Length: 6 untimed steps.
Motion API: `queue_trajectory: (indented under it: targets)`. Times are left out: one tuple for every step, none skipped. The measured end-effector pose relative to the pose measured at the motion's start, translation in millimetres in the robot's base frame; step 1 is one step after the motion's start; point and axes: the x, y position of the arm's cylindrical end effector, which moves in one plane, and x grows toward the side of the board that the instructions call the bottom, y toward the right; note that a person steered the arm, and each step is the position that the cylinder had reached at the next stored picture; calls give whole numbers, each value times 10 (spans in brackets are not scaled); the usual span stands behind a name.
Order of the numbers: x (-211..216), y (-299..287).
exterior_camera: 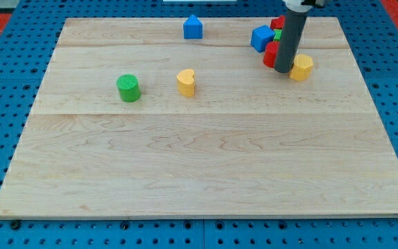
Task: Place the yellow hexagon towards the bottom right side of the red circle
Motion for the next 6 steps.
queue_trajectory:
  targets:
    - [331, 35]
    - [484, 349]
    - [266, 552]
    - [65, 451]
    - [26, 230]
    - [358, 267]
